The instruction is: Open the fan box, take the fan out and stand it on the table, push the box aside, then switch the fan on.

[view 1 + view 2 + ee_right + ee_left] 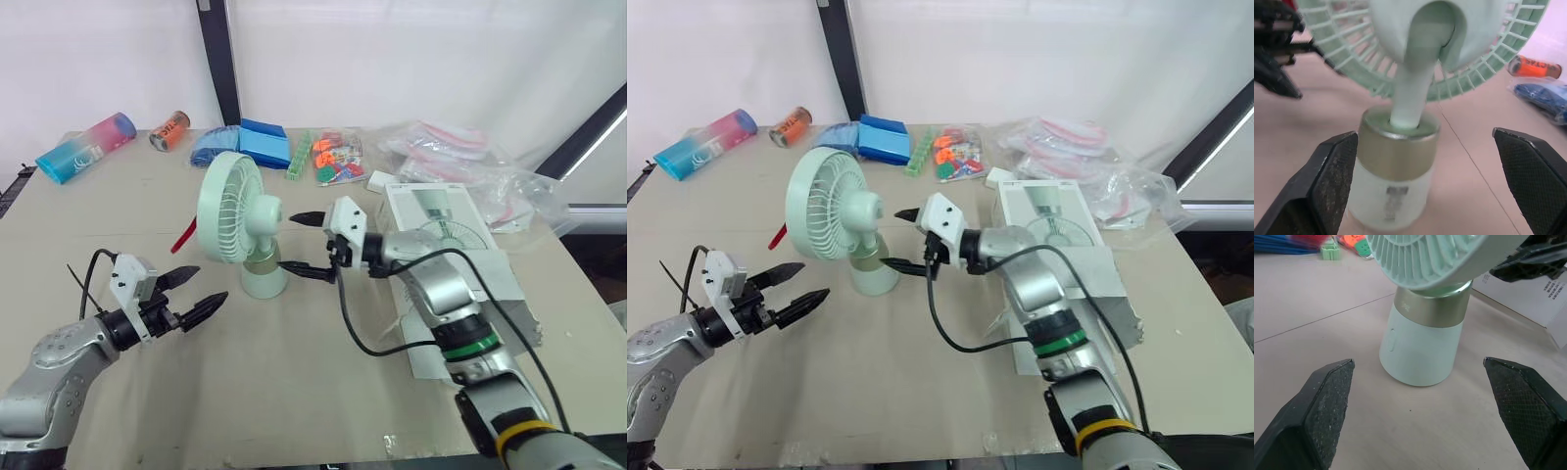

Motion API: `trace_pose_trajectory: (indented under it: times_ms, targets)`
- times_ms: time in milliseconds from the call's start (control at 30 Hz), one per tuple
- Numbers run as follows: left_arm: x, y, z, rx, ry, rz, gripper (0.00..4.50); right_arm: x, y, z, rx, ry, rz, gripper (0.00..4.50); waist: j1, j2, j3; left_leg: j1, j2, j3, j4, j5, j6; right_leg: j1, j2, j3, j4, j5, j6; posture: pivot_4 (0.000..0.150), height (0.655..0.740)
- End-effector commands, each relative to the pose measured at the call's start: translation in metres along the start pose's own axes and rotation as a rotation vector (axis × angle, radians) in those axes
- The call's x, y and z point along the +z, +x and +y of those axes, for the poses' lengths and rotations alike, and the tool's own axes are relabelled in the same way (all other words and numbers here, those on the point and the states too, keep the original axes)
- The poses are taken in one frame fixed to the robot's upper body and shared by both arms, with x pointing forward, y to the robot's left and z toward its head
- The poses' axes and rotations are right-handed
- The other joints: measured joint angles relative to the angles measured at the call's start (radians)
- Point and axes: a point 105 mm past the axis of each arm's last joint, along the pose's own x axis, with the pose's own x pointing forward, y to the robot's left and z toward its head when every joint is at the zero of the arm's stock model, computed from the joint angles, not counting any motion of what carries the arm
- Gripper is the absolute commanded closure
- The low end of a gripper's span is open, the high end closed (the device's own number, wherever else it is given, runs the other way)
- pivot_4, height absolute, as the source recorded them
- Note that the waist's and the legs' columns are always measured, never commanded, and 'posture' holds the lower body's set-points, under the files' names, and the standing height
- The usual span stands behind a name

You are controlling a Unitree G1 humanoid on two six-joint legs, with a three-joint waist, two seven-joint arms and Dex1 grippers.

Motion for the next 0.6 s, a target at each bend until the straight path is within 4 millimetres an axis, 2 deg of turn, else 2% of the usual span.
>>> trace_pose_trajectory:
  times_ms: [33,233,467,600]
  targets:
    - [0.009,0.0,0.001,-0.025,0.059,-0.016,0.0,0.016,-0.01,0.006,0.004,-0.055,-0.006,0.02,0.0,0.0,0.0,0.0,0.0,0.0,0.0,0.0,0.0,0.0,0.0,0.0,0.0,0.0,0.0,0.15,0.74]
    - [0.009,-0.008,0.012,-0.058,0.183,0.05,0.0,0.019,-0.037,0.003,-0.117,-0.023,0.046,0.02,0.0,0.0,0.0,0.0,0.0,0.0,0.0,0.0,0.0,0.0,0.0,0.0,0.0,0.0,0.0,0.15,0.74]
    - [0.016,-0.01,0.023,-0.049,0.192,0.047,0.0,0.017,-0.069,0.009,-0.268,0.099,0.132,0.02,0.001,-0.001,0.0,-0.001,0.0,-0.001,0.0,0.0,0.0,0.0,0.0,-0.001,-0.001,-0.001,0.001,0.15,0.74]
    - [0.018,-0.009,0.029,-0.02,0.192,0.04,0.0,0.014,-0.076,0.015,-0.309,0.142,0.169,0.02,-0.001,-0.001,0.0,0.0,0.0,0.0,0.0,0.0,0.0,0.0,0.0,0.0,-0.001,-0.001,0.001,0.15,0.74]
